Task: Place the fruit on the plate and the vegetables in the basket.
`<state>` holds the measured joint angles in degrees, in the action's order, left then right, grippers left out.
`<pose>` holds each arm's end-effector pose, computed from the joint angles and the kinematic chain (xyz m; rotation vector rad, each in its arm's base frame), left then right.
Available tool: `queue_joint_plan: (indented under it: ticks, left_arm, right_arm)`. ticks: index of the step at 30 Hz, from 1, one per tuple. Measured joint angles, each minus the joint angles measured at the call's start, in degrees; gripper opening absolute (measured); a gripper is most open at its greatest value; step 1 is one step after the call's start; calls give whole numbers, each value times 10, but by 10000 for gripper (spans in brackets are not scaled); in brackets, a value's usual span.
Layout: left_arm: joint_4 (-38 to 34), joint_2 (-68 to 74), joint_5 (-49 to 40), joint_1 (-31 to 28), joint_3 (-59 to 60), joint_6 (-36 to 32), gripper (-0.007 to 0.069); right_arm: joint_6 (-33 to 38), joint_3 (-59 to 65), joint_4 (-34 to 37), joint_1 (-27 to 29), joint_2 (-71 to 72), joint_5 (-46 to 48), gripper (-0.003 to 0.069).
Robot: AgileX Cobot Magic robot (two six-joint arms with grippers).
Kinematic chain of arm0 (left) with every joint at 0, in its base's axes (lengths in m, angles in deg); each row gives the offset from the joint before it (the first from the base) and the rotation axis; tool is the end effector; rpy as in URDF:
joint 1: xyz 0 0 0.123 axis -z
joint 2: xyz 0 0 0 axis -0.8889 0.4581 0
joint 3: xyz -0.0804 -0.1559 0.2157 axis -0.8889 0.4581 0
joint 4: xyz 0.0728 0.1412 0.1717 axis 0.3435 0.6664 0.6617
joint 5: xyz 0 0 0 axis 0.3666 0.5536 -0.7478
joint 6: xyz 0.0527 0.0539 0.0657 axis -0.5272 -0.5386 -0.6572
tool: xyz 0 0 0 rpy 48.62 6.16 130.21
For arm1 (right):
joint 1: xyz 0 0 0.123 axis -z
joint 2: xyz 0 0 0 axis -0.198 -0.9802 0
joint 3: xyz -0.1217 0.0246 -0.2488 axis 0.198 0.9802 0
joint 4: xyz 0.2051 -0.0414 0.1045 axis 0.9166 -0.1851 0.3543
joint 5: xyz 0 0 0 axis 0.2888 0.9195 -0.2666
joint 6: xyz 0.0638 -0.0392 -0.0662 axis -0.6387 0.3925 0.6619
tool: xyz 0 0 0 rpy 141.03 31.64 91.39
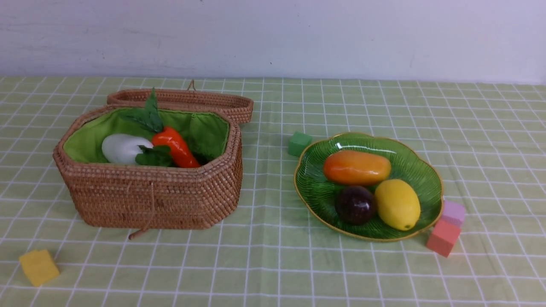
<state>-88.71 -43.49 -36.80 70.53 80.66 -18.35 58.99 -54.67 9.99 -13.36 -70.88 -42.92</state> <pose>0.0480 -0.0086 0.1659 0.1498 1.9094 -0.1068 0.0498 -0.0025 0.1709 0.0197 1.8732 -0.0009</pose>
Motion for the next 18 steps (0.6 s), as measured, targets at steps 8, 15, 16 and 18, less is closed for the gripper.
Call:
queue_joint_plan:
  ticks: [8,15,16,18]
  left_arm:
    - [0,0,0,0,0,0,238]
    - [0,0,0,0,0,0,238]
    - [0,0,0,0,0,0,238]
    - [0,0,0,0,0,0,238]
  right_arm:
    - [0,0,0,0,0,0,37]
    - [-1,0,0,0,0,0,45]
    - [-1,0,0,0,0,0,47]
    - [-1,0,0,0,0,0,51]
